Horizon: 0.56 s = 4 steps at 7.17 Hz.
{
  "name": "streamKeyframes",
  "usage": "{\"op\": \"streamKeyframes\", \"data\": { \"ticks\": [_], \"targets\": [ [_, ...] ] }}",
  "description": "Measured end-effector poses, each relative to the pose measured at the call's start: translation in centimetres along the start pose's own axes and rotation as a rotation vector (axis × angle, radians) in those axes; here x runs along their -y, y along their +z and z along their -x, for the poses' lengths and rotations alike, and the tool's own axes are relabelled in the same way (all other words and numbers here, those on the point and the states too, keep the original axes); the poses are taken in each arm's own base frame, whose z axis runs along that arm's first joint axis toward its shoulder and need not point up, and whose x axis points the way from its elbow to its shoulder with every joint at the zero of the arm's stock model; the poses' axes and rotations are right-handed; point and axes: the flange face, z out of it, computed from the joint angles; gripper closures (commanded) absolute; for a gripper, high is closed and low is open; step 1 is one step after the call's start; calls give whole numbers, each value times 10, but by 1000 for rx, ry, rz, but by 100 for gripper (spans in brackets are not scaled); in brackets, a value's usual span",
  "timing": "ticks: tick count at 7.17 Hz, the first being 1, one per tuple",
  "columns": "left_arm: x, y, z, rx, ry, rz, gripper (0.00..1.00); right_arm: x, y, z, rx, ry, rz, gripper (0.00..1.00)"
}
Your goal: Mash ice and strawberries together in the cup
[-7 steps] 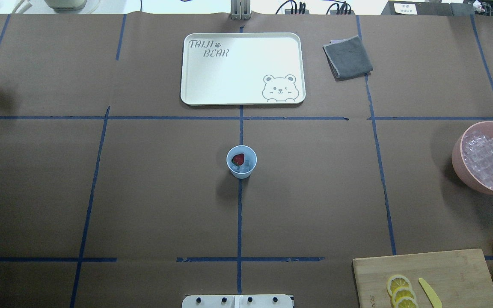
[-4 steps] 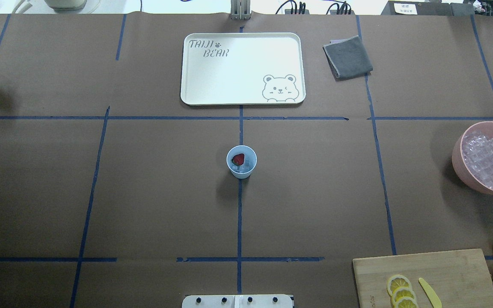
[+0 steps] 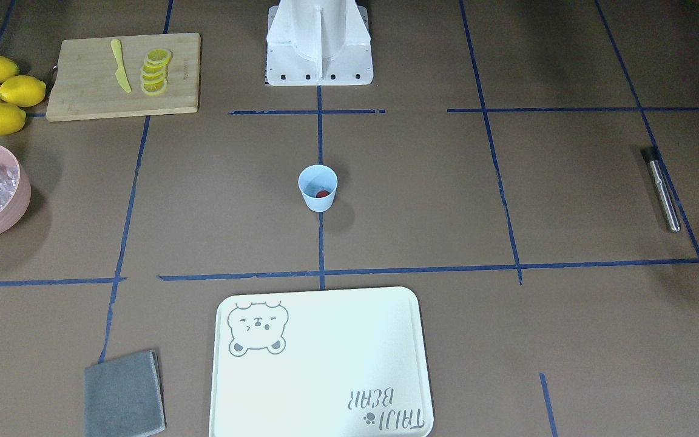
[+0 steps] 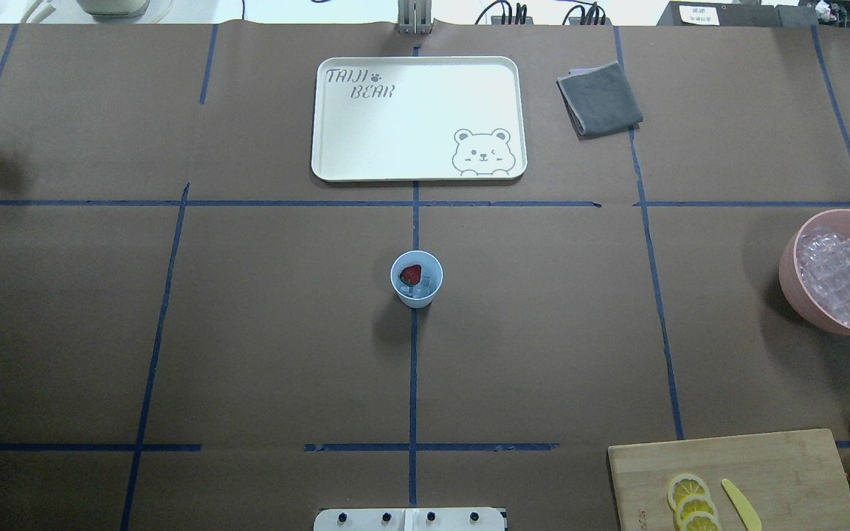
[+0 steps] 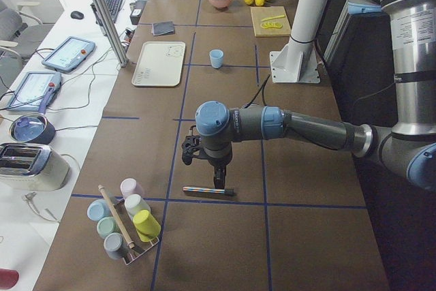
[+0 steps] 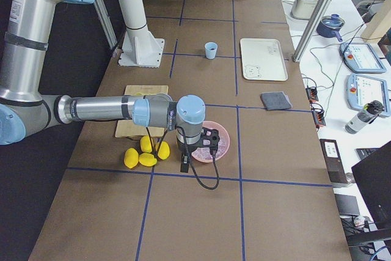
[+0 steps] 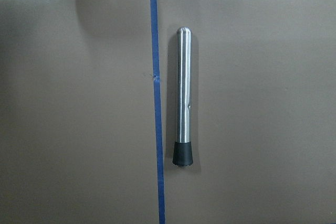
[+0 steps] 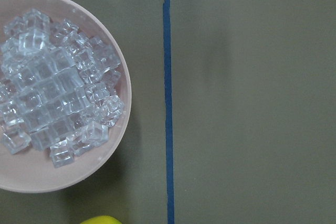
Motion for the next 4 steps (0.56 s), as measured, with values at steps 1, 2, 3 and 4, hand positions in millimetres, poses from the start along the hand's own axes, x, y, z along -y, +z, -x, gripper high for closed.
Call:
{"op": "streamKeyframes", "data": {
  "ticks": [1, 2, 3, 4],
  "targets": [
    [-1, 0, 1, 5, 0, 1, 0, 1, -1, 1, 6, 0, -2, 0],
    [-1, 2, 4, 13, -3, 5, 0, 1, -2, 4, 14, -2, -5, 0],
    [-1, 5, 8, 24, -8, 11, 0, 1, -3, 4, 20, -3, -5, 0],
    [-2, 8, 14, 39, -3, 19, 0, 1, -2, 4, 22, -2, -3, 0]
  ]
}}
